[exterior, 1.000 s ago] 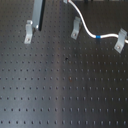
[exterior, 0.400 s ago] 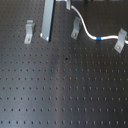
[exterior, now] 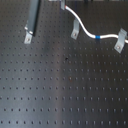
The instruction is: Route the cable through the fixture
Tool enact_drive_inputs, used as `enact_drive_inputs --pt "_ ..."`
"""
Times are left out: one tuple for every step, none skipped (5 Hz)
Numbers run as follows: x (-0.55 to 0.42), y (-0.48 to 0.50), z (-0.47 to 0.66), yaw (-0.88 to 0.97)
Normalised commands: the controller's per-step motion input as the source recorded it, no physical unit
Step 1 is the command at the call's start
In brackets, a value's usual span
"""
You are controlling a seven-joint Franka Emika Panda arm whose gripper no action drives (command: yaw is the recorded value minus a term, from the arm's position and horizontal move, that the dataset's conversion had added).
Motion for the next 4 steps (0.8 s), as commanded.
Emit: enact_drive_inputs --pt "0.017 0.021 0.25 0.27" --pt "0.052 -0.249 0.23 -0.15" --pt "0.047 -0.324 0.18 -0.35" --pt "-0.019 -0.160 0.13 -0.22"
